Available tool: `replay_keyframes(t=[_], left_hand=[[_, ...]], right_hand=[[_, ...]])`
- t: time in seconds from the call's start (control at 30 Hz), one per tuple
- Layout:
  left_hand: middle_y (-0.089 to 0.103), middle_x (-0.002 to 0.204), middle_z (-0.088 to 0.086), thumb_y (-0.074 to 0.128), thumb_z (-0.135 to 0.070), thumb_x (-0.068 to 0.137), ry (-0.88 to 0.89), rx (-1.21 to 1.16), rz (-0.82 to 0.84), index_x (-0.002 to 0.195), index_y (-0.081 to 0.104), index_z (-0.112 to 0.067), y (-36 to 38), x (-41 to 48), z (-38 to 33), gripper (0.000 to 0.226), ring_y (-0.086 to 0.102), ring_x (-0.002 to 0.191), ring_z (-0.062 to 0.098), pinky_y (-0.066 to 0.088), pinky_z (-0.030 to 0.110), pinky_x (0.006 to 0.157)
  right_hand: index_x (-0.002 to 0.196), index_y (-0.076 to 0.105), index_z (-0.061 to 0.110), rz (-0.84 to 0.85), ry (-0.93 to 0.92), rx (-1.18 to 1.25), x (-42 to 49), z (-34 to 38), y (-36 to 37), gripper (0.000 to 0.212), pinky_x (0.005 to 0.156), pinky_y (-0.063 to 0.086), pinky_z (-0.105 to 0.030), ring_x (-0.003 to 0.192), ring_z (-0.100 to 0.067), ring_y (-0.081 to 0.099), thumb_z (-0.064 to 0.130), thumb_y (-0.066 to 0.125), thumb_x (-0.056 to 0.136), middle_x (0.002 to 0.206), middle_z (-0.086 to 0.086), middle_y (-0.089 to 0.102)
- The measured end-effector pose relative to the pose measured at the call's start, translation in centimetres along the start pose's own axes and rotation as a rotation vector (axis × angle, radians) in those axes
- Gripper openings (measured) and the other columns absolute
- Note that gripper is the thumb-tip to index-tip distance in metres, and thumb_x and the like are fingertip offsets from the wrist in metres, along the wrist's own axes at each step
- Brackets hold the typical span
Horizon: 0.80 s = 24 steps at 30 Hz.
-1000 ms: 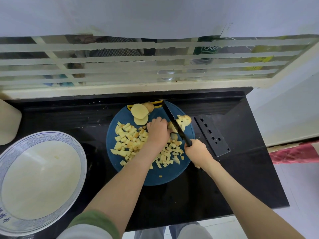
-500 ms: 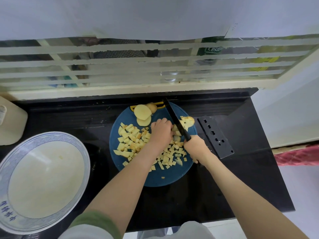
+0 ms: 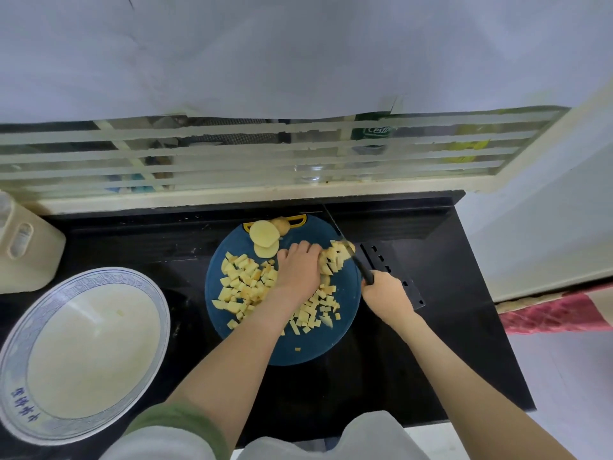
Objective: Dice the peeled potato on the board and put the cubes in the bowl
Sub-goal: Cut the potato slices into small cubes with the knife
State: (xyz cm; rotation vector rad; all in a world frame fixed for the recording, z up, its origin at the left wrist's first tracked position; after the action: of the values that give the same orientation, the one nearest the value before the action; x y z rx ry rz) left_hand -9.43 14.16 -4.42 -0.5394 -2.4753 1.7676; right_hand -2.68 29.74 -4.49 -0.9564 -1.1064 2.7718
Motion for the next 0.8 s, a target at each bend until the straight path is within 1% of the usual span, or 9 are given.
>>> replay_keyframes(t=[0.07, 0.1, 0.17, 0.23, 0.33, 0.43, 0.6, 0.7, 0.8], left_hand=[[0.048, 0.128, 0.0, 0.04, -0.015, 0.096, -0.007, -0.014, -0.014, 0.131, 0.047, -0.021, -0.3, 0.0, -0.2, 0.036, 0.041, 0.117, 0.02, 0.026, 0.036, 0.094], [0.048, 0.128, 0.0, 0.04, -0.014, 0.096, -0.01, -0.018, -0.019, 0.13, 0.047, -0.021, -0.4, -0.1, -0.2, 0.036, 0.041, 0.117, 0.02, 0.026, 0.036, 0.094], [0.048, 0.127, 0.0, 0.04, -0.014, 0.096, -0.028, -0.03, -0.027, 0.13, 0.047, -0.021, -0.4, -0.2, 0.0, 0.035, 0.041, 0.116, 0.02, 0.026, 0.035, 0.093], [0.047, 0.128, 0.001, 0.039, -0.013, 0.097, -0.058, -0.039, -0.022, 0.132, 0.045, -0.021, -0.3, -0.4, 0.3, 0.037, 0.04, 0.118, 0.02, 0.025, 0.035, 0.095], [0.044, 0.133, 0.001, 0.043, -0.01, 0.094, -0.084, -0.043, -0.022, 0.138, 0.04, -0.022, -0.3, -0.7, 0.8, 0.046, 0.038, 0.122, 0.021, 0.025, 0.035, 0.098], [0.042, 0.135, 0.001, 0.043, -0.007, 0.093, -0.098, -0.069, -0.027, 0.141, 0.037, -0.023, -0.1, -1.1, 1.1, 0.051, 0.036, 0.124, 0.02, 0.023, 0.034, 0.099], [0.041, 0.135, 0.001, 0.047, -0.004, 0.088, -0.079, -0.093, -0.051, 0.14, 0.037, -0.024, -0.4, -1.7, 1.0, 0.056, 0.035, 0.124, 0.02, 0.023, 0.035, 0.1], [0.04, 0.135, 0.001, 0.048, -0.001, 0.086, -0.063, -0.116, -0.092, 0.14, 0.039, -0.022, -1.0, -2.1, 0.9, 0.058, 0.035, 0.125, 0.02, 0.023, 0.034, 0.101], [0.039, 0.137, 0.001, 0.046, 0.001, 0.087, -0.061, -0.118, -0.131, 0.14, 0.04, -0.021, -1.5, -2.5, 1.4, 0.057, 0.035, 0.126, 0.02, 0.023, 0.034, 0.102]], right_hand=[[0.085, 0.056, 0.011, -0.048, 0.012, -0.047, 0.3, -0.6, -0.6, 0.015, 0.064, 0.045, -0.031, 0.071, -0.019, 0.056, 0.016, 0.045, 0.096, 0.076, -0.003, 0.059], [0.089, 0.056, 0.01, -0.067, 0.027, -0.081, 0.5, -0.9, -0.7, 0.013, 0.064, 0.045, -0.031, 0.072, -0.02, 0.056, 0.013, 0.045, 0.095, 0.08, -0.005, 0.061], [0.096, 0.057, 0.008, -0.082, 0.037, -0.178, 1.1, -1.5, -0.9, 0.012, 0.059, 0.044, -0.03, 0.07, -0.021, 0.057, 0.01, 0.045, 0.094, 0.083, -0.007, 0.062], [0.1, 0.057, 0.008, -0.075, 0.04, -0.243, 1.4, -1.9, -0.7, 0.014, 0.053, 0.043, -0.029, 0.066, -0.02, 0.058, 0.009, 0.045, 0.093, 0.078, -0.005, 0.059], [0.102, 0.058, 0.008, -0.056, 0.026, -0.253, 1.6, -2.2, -0.3, 0.016, 0.055, 0.049, -0.031, 0.067, -0.02, 0.06, 0.008, 0.045, 0.093, 0.077, -0.004, 0.059], [0.102, 0.058, 0.014, -0.022, 0.013, -0.254, 1.4, -2.4, 0.2, 0.016, 0.058, 0.054, -0.033, 0.068, -0.02, 0.062, 0.009, 0.045, 0.093, 0.078, -0.003, 0.061], [0.1, 0.06, 0.016, 0.06, -0.046, -0.312, 0.8, -2.1, 1.4, 0.02, 0.06, 0.052, -0.033, 0.07, -0.02, 0.061, 0.009, 0.043, 0.091, 0.078, 0.0, 0.06], [0.096, 0.057, 0.019, 0.118, -0.094, -0.386, 0.1, -1.6, 2.5, 0.016, 0.058, 0.051, -0.03, 0.069, -0.016, 0.059, 0.011, 0.044, 0.092, 0.08, 0.0, 0.061], [0.099, 0.057, 0.02, 0.076, -0.114, -0.396, -0.5, -1.4, 2.4, 0.016, 0.053, 0.046, -0.026, 0.067, -0.015, 0.058, 0.011, 0.045, 0.093, 0.081, 0.0, 0.061]])
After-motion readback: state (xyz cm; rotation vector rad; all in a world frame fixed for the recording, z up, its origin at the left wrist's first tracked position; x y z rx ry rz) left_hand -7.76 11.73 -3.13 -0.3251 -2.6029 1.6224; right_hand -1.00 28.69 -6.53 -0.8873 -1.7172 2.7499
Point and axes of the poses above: each hand's wrist, its own x-axis towards the middle knuckle, its own y-axis out of the palm, z = x × y, the point moved 7 cm from there along x, towards the middle knuckle
